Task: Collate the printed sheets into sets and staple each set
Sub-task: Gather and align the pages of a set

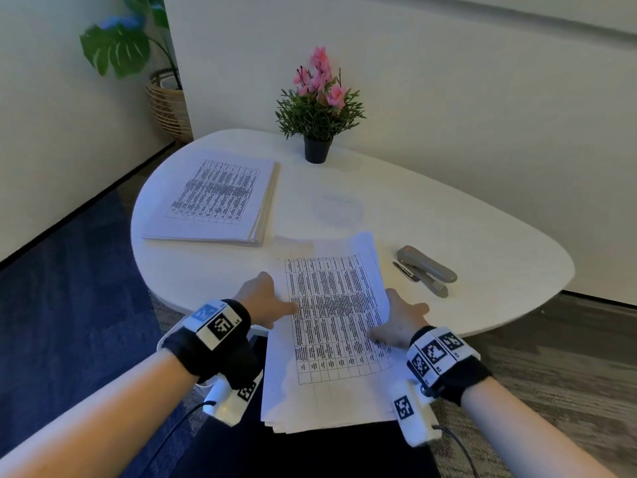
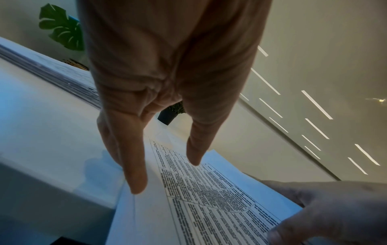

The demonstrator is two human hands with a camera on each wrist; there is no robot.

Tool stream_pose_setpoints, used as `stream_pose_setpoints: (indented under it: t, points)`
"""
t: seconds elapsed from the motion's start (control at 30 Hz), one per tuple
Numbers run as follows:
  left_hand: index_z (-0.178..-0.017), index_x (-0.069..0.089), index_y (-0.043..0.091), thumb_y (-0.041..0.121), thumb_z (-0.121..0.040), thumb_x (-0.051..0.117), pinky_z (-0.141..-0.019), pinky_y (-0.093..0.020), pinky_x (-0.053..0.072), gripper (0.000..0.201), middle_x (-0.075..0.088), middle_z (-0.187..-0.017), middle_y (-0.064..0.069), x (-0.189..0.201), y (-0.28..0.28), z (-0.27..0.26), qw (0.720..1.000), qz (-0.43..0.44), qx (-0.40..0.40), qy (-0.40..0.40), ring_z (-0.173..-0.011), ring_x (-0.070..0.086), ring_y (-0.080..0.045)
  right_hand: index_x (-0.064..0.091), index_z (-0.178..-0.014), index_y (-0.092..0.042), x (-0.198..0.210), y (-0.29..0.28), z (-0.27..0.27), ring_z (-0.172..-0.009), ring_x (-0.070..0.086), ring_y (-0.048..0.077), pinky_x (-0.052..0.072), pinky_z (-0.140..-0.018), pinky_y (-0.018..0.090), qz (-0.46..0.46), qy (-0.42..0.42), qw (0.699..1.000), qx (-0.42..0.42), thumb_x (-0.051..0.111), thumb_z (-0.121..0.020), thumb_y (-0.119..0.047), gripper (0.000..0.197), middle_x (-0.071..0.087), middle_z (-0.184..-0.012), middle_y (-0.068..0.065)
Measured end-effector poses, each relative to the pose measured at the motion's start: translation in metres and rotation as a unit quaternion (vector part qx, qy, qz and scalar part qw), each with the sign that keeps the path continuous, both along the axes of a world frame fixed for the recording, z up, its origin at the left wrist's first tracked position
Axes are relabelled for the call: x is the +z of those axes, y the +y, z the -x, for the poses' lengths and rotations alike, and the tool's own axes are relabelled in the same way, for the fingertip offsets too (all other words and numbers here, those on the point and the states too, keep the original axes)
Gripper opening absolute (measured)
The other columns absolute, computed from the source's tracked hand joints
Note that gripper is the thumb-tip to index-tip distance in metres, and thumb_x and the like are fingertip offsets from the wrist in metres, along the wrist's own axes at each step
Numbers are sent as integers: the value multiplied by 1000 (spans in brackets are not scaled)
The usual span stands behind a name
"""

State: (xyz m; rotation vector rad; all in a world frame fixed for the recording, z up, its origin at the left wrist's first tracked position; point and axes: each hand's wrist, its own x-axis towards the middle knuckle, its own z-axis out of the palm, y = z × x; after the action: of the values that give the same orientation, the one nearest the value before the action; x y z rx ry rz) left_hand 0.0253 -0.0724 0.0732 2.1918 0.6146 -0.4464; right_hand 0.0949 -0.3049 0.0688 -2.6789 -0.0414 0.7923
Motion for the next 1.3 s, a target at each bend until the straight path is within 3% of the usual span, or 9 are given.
stream_pose_setpoints:
  t: [0.1, 0.27, 0.37, 0.53, 0.63, 0.77, 0.9, 1.13, 1.3]
  points:
    - [-135, 30, -2, 36, -81, 73, -89, -43, 53, 78, 53, -125, -17, -4, 1, 2, 1000, -3, 3, -10, -99, 60, -27, 27, -140, -15, 3, 0, 5, -105, 53, 29, 47, -76, 29, -4, -20, 1000, -4, 75, -77, -24, 80, 46, -126, 15]
    - [-135, 32, -1, 33, -81, 74, -89, -44, 53, 76, 52, -125, -16, -11, 3, 4, 999, 17, 20, -29, -103, 61, -30, 38, -128, -5, 7, 8, 5, -96, 52, 22, 43, -73, 27, 51, -16, 999, 4, 74, -78, -32, 68, 50, -92, 2]
    - [-136, 31, -1, 33, -81, 74, -91, -44, 52, 78, 51, -126, -17, -14, 4, 2, 999, 24, 23, -32, -104, 60, -30, 31, -135, -14, 6, 10, 5, -120, 39, 33, 37, -92, 37, 86, -26, 996, 18, 73, -76, -36, 76, 44, -123, 12]
    - [-140, 28, 0, 40, -80, 73, -97, -41, 47, 85, 46, -134, -16, -17, 6, 0, 1000, -3, 1, -29, -113, 54, -28, 34, -132, -16, 9, 16, 2, -93, 56, 26, 50, -62, 27, -77, -44, 996, 11, 63, -84, -5, 57, 46, -128, 13]
    - [-144, 21, 2, 41, -80, 73, -102, -39, 42, 91, 38, -142, -17, -10, 7, -1, 999, -14, -7, -37, -124, 46, -29, 35, -141, -14, 21, 16, -1, -114, 53, 25, 51, -77, 26, -154, -106, 982, 16, 63, -86, -6, 62, 45, -139, 6]
    - [-149, 7, 3, 40, -64, 85, -113, -41, 18, 121, 10, -152, -20, 26, 18, -2, 970, -89, 67, -217, -142, 10, -31, 60, -102, -15, 67, 13, -7, -66, 56, 11, 36, -51, 12, -214, -253, 942, 47, 62, -85, -2, 21, 62, -83, 0]
    - [-150, -1, 6, 47, -41, 91, -119, -46, 0, 149, -1, -158, -12, 76, 25, -10, 904, -147, 62, -398, -146, -5, -24, 64, -86, -28, 110, 13, -7, -65, 57, 17, 40, -57, 23, -200, -373, 891, 167, 62, -82, -1, 28, 63, -70, -4]
    - [-103, 65, 23, 32, -56, 89, -79, -23, 53, 53, 67, -95, 13, 102, 40, -14, 881, 70, 156, -442, -90, 66, -4, 68, -106, -24, 129, 5, -23, -92, 62, 21, 47, -87, 40, -195, -512, 826, 130, 73, -78, -18, 29, 67, -94, -8]
    - [-88, 68, 25, 15, -67, 82, -66, -12, 52, 28, 71, -79, 17, 76, 53, -2, 862, 164, 180, -445, -76, 67, 7, 31, -141, -11, 108, -21, -43, -127, 43, 18, 40, -105, 41, -309, -387, 856, -150, 88, -53, -48, 111, 43, -139, 6]
